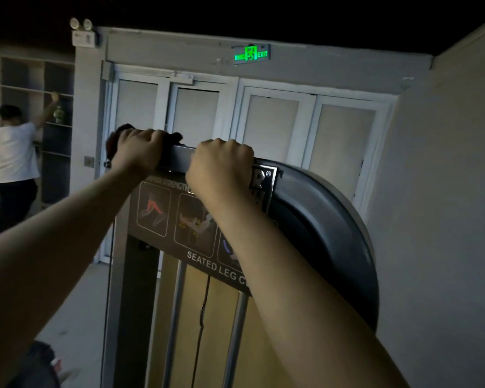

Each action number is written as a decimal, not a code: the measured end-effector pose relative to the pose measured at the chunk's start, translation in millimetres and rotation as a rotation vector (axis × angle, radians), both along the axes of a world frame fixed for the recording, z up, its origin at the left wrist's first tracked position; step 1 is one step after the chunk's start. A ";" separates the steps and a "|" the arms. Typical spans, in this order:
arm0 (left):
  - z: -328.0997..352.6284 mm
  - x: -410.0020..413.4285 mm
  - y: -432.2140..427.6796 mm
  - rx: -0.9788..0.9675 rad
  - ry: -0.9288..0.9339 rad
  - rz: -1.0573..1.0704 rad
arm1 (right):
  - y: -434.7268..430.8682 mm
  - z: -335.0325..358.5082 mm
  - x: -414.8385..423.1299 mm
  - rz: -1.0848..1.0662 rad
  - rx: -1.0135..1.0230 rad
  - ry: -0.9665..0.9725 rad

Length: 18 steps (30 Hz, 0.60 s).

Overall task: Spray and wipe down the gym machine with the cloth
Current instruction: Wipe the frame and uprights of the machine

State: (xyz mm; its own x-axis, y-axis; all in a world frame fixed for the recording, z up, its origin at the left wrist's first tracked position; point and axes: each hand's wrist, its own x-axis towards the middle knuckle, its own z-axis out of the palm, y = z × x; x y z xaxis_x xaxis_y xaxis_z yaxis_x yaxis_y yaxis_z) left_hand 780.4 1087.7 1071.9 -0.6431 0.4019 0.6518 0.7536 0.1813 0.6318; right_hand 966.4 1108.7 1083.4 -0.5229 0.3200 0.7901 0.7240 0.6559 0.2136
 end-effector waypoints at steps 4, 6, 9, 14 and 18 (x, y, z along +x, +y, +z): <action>9.3 -9.1 3.6 -0.001 -0.061 0.025 | 5.6 -2.8 -1.8 0.034 0.064 0.031; 12.8 -7.6 5.4 -0.024 -0.076 0.062 | 6.0 -2.0 -2.8 0.040 0.067 0.028; 14.8 16.6 9.8 -0.065 -0.064 0.013 | 4.4 -2.9 -3.5 0.041 0.038 0.031; 22.5 56.2 20.8 -0.137 0.174 -0.064 | 4.7 -3.4 -6.0 0.000 0.025 0.013; 26.4 30.7 20.1 -0.146 0.000 -0.067 | 7.8 -4.7 -2.6 0.028 0.056 0.039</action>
